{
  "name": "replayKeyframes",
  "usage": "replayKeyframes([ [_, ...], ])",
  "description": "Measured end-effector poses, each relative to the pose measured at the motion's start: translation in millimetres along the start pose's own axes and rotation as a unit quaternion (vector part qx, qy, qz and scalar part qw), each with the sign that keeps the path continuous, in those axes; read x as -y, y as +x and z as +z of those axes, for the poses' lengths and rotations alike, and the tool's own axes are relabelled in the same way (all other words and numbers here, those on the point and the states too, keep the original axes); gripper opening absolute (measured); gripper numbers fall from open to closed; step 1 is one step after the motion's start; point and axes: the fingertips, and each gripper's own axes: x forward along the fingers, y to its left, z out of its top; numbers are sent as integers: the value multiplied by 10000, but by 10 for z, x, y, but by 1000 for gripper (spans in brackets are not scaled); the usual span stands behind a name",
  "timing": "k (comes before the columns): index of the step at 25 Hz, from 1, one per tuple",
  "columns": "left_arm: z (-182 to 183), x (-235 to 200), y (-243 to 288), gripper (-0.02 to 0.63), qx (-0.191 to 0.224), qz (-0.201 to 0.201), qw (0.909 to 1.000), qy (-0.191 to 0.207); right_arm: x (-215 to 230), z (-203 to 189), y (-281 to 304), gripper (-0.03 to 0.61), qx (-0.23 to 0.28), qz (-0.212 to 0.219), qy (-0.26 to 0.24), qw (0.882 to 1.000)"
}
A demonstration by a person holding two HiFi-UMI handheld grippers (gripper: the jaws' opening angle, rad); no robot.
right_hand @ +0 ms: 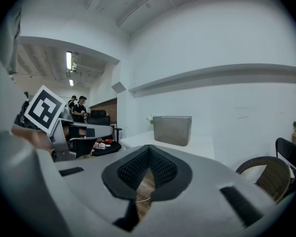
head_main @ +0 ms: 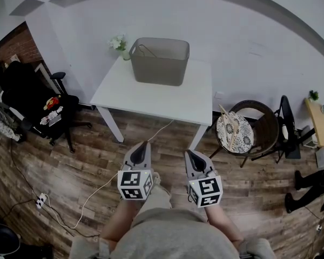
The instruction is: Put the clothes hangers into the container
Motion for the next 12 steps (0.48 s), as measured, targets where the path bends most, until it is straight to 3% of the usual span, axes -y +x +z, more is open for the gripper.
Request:
replayKeyframes([
  [12, 52, -2, 19, 11, 21, 6, 10000, 3, 17, 71, 12, -2, 87, 6, -27, 10000],
])
